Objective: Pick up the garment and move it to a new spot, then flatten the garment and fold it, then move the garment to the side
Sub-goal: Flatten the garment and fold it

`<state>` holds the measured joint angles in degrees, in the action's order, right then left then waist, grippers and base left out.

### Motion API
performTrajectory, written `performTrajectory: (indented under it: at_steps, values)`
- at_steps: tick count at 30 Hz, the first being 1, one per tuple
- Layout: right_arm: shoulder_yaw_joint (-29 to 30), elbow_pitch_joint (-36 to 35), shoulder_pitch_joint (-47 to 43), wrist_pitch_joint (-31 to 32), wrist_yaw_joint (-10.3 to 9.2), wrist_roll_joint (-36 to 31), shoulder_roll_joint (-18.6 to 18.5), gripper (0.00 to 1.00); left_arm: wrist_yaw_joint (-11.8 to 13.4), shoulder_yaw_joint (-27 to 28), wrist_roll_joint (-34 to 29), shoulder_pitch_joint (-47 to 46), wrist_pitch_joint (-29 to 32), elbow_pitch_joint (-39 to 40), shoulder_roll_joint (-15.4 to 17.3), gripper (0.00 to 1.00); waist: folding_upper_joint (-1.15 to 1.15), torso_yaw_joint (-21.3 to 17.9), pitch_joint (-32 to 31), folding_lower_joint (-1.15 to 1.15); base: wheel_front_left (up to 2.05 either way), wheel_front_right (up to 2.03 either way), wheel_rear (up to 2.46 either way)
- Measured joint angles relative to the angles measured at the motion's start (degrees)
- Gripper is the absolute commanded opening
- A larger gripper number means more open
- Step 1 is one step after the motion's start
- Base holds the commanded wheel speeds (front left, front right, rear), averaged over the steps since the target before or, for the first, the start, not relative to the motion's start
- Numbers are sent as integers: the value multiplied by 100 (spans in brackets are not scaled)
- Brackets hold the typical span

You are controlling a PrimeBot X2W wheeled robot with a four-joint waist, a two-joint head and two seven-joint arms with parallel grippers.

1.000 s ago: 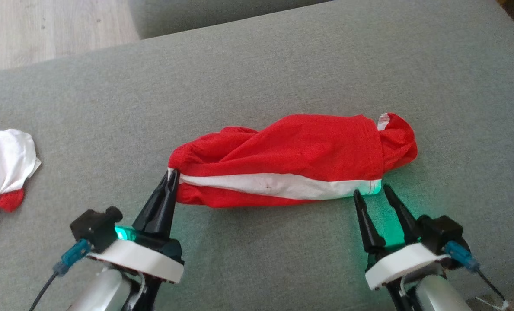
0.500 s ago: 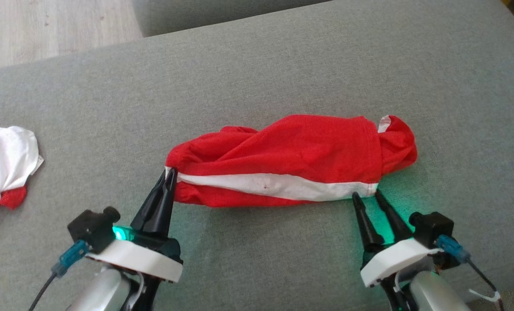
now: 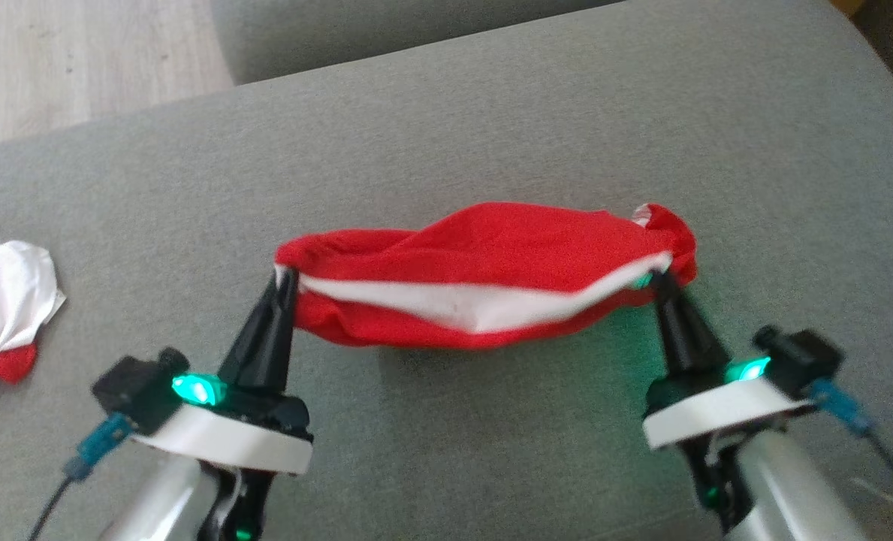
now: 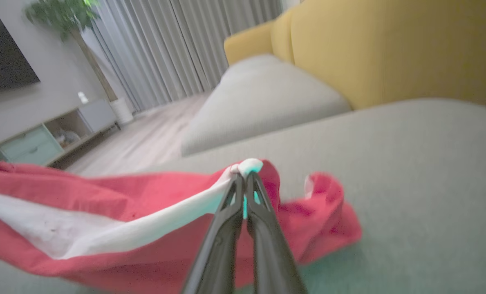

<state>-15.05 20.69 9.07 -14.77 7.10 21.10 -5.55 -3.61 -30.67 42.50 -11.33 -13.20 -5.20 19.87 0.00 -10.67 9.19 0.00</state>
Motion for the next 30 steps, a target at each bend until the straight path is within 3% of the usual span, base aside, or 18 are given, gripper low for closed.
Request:
performTrajectory:
  at_steps: [6,11,15,20,25,30]
  values:
    - [636,-1465,71,-1,0,24,-47,0,-53,272,199,-92,31,934,171,0,0,-160,-28,0,0,0,0]
    - [993,-2102,788,-2,0,88,-463,0,-129,379,389,-924,532,1701,337,0,0,-207,117,0,0,0,0]
    - [1049,-1842,1939,-10,0,269,-1039,0,-204,361,386,-2165,998,1780,357,0,0,-206,365,0,0,0,0]
    - [769,-828,3539,-12,0,745,-1525,0,-304,280,333,-3906,1124,856,41,0,0,-153,818,1,0,0,0]
    - [706,-252,5050,-15,0,940,-1724,0,-354,93,176,-5672,480,-437,-479,0,0,-71,1424,2,0,0,0]
    - [889,-536,5443,-18,0,789,-1819,0,-354,-209,204,-6249,29,-649,-515,0,0,-43,1719,2,0,0,0]
